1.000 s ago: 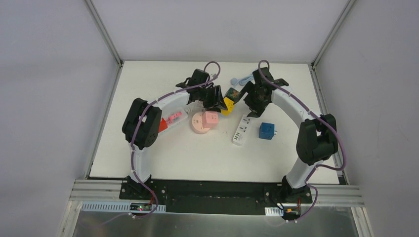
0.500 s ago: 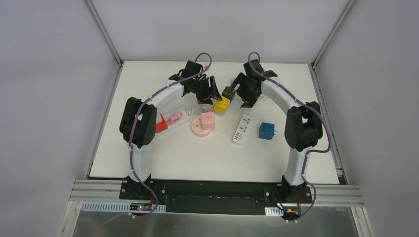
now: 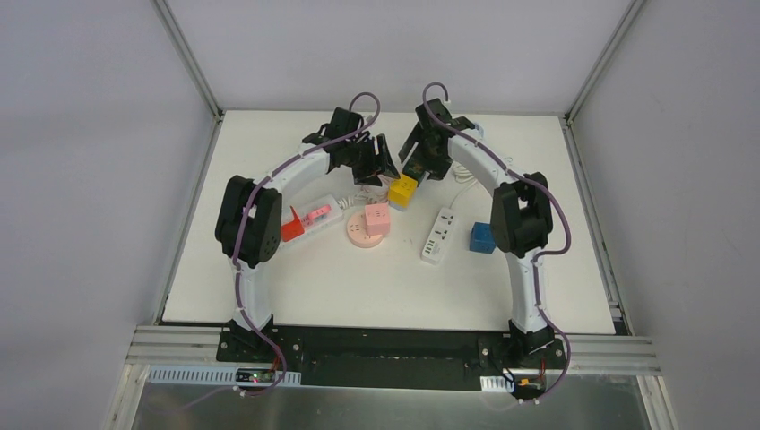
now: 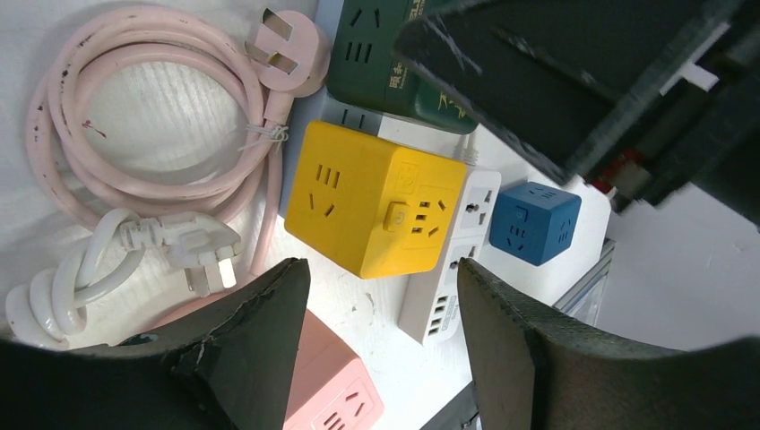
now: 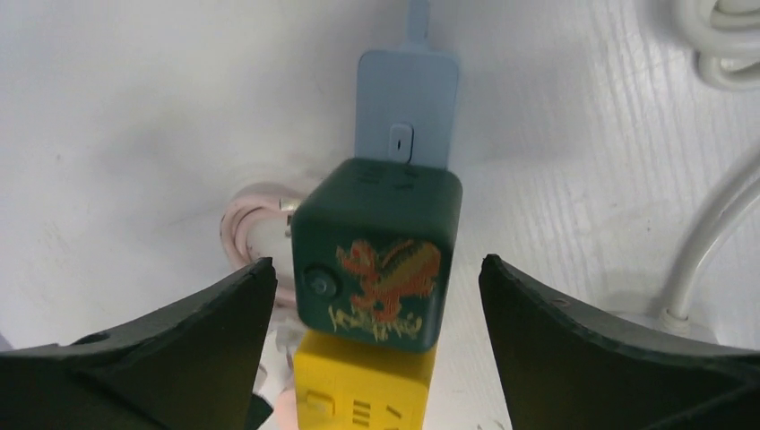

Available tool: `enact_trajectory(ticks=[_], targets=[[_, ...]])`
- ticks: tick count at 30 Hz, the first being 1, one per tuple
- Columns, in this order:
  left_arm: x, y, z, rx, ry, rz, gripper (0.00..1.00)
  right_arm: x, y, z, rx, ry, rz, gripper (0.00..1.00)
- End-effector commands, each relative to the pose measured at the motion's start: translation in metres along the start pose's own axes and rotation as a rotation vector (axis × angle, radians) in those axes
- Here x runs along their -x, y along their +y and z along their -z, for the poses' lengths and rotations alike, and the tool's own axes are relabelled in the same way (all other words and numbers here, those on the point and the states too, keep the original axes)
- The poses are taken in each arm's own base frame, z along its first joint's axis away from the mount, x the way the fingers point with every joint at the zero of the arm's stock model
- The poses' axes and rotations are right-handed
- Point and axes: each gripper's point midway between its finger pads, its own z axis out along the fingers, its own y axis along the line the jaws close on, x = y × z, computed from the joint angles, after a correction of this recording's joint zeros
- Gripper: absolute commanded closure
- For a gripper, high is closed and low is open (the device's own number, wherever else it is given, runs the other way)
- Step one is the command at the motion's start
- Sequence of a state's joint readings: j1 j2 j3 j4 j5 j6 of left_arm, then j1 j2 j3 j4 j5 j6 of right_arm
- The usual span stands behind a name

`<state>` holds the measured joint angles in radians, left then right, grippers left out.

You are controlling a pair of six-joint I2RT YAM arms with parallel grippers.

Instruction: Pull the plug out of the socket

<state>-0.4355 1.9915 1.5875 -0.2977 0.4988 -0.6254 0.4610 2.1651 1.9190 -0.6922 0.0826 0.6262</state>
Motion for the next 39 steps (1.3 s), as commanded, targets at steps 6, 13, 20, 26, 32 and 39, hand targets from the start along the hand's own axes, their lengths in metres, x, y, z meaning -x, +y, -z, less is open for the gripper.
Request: enact_trajectory(ticks=[6,13,20,26,32,39], targets=[[0.032,-0.029,0.030,-0.062,-0.080,-0.061,0.36,0.009,-0.003,-0.005,-0.029,-0.011,0.094,0.43],[0.034,-0.038,0.026,-0.111,-0.054,-0.036,0.36,0.015,-0.031,0.022,-0.048,0.002,0.174,0.66],[0.032,-0.054,0.012,-0.238,-0.008,0.029,0.37,-0.003,-0.066,0.042,-0.043,0.062,0.242,0.68],[0.015,-0.056,0.004,-0.261,0.019,0.026,0.37,-0.018,-0.072,0.039,-0.062,0.101,0.141,0.45],[-0.032,-0.059,-0.011,-0.242,0.076,-0.072,0.35,-0.020,-0.071,0.039,-0.085,0.105,0.067,0.27],[-0.062,-0.063,-0.030,-0.208,0.095,-0.242,0.31,-0.028,-0.072,0.034,-0.109,0.133,0.037,0.58]])
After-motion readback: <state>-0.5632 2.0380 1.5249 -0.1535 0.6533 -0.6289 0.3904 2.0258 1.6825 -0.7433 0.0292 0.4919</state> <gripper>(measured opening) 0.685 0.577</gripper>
